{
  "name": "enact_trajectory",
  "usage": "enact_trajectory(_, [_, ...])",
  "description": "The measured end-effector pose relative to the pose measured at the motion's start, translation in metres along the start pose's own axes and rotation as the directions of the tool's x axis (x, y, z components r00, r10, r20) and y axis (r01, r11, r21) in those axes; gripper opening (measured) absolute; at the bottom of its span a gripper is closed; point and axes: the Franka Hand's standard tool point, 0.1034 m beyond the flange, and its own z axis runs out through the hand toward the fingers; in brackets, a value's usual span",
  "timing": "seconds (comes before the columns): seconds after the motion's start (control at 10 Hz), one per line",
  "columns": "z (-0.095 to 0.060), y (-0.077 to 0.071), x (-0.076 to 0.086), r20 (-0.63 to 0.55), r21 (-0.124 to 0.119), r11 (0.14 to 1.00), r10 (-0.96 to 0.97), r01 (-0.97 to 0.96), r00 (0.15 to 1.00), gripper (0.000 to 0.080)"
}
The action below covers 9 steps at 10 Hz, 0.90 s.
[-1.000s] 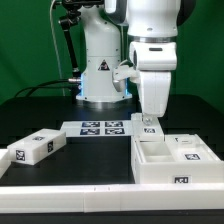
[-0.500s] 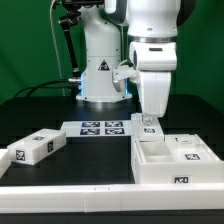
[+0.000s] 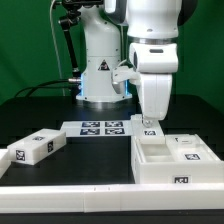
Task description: Assemble cabinet
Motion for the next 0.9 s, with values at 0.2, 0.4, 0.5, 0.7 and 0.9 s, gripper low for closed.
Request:
enact_trajectory(0.2, [0.001,0.007,0.001,-0.006,-0.006,0.999,-0.042,0.041,0.999,0.0071])
enact_trajectory(0.4, [0.001,0.010,-0.002,-0.010,-0.015,0.998,-0.062,0.061,0.998,0.0071])
enact_trajectory(0.5, [0.001,0.010,-0.001,-0.010,-0.015,0.998,-0.062,0.062,0.998,0.0071])
enact_trajectory(0.7, [0.001,0.010,-0.001,-0.010,-0.016,0.998,-0.062,0.061,0.998,0.0071])
enact_trajectory(0.9, [0.001,0.018,0.000,-0.014,-0.021,0.998,-0.060,0.059,0.998,0.0071])
